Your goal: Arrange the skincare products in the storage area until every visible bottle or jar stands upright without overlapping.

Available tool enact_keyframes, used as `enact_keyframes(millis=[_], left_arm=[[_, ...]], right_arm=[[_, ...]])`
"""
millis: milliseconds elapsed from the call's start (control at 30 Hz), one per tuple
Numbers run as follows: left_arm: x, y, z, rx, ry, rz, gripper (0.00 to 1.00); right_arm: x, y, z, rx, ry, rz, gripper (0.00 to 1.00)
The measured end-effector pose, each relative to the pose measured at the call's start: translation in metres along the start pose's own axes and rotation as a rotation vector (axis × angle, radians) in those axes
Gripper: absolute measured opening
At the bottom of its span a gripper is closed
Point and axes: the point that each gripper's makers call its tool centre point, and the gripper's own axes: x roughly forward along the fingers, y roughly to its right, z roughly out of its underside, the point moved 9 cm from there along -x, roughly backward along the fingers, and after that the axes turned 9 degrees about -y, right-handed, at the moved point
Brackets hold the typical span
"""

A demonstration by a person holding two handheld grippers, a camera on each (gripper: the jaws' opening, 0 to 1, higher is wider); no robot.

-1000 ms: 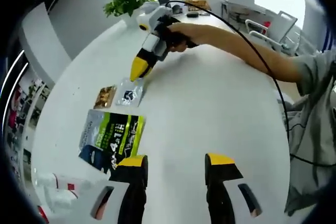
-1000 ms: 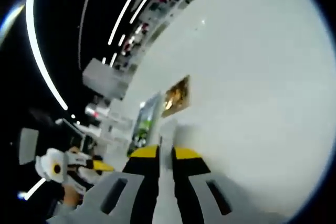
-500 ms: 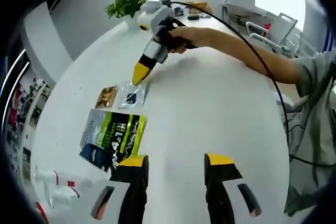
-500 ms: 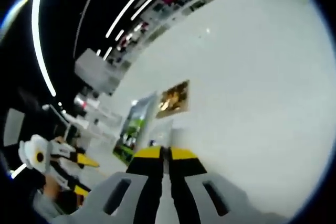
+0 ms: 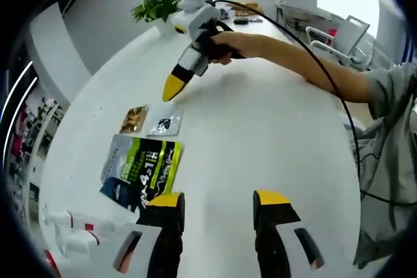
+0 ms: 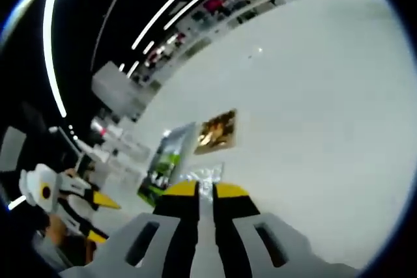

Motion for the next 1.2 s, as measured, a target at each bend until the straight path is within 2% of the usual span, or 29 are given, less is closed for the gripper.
enact_keyframes(millis=[67,100,167,200,233,300,400,433,467,533,667,767,867,1000,1067,1200], left_arm=[[0.0,0.0,0.0,0.001,0.002,0.0,0.43],[0.0,0.001,-0.001,0.002,0.003,0.0,0.43],[0.0,0.001,-0.002,0.005,0.004,-0.001,0.43],[0.001,0.001,-0.002,0.007,0.003,-0.003,0.43],[0.002,0.002,-0.002,0.017,0.0,-0.009,0.43],[0.002,0.002,-0.003,0.024,-0.001,-0.013,0.43],[0.003,0.003,-0.004,0.019,0.001,-0.006,0.43],[0.004,0.003,-0.003,0.019,-0.001,-0.002,0.43],[0.005,0.004,-0.003,0.023,-0.007,0.0,0.43],[0.007,0.006,-0.002,0.035,-0.017,-0.005,0.43],[0.007,0.005,-0.003,0.035,-0.017,-0.002,0.42],[0.007,0.006,-0.005,0.035,-0.012,0.002,0.42],[0.008,0.007,-0.006,0.039,-0.012,0.001,0.42],[0.008,0.007,-0.007,0.034,-0.01,0.002,0.42],[0.009,0.007,-0.006,0.035,-0.012,0.003,0.42],[0.011,0.008,-0.006,0.037,-0.016,0.005,0.42]], right_arm=[[0.006,-0.007,-0.001,-0.057,0.001,-0.001,0.07],[0.011,-0.015,0.002,-0.147,-0.01,0.043,0.07],[0.015,-0.018,0.001,-0.224,0.003,0.107,0.13],[0.019,-0.021,0.001,-0.309,0.023,0.166,0.17],[0.02,-0.023,0.001,-0.346,0.03,0.192,0.19],[0.027,-0.029,0.006,-0.423,0.002,0.226,0.22],[0.035,-0.03,0.015,-0.418,-0.06,0.252,0.23],[0.034,-0.03,0.01,-0.439,-0.002,0.265,0.21],[0.034,-0.028,0.012,-0.43,-0.027,0.275,0.18],[0.033,-0.025,0.011,-0.431,-0.012,0.276,0.15],[0.033,-0.023,0.01,-0.44,-0.008,0.279,0.15],[0.033,-0.025,0.012,-0.487,-0.013,0.286,0.18],[0.035,-0.028,0.013,-0.525,-0.014,0.277,0.28],[0.035,-0.026,0.012,-0.628,-0.007,0.362,0.26],[0.035,-0.026,0.013,-0.603,-0.011,0.33,0.26],[0.034,-0.022,0.012,-0.629,0.005,0.329,0.32]])
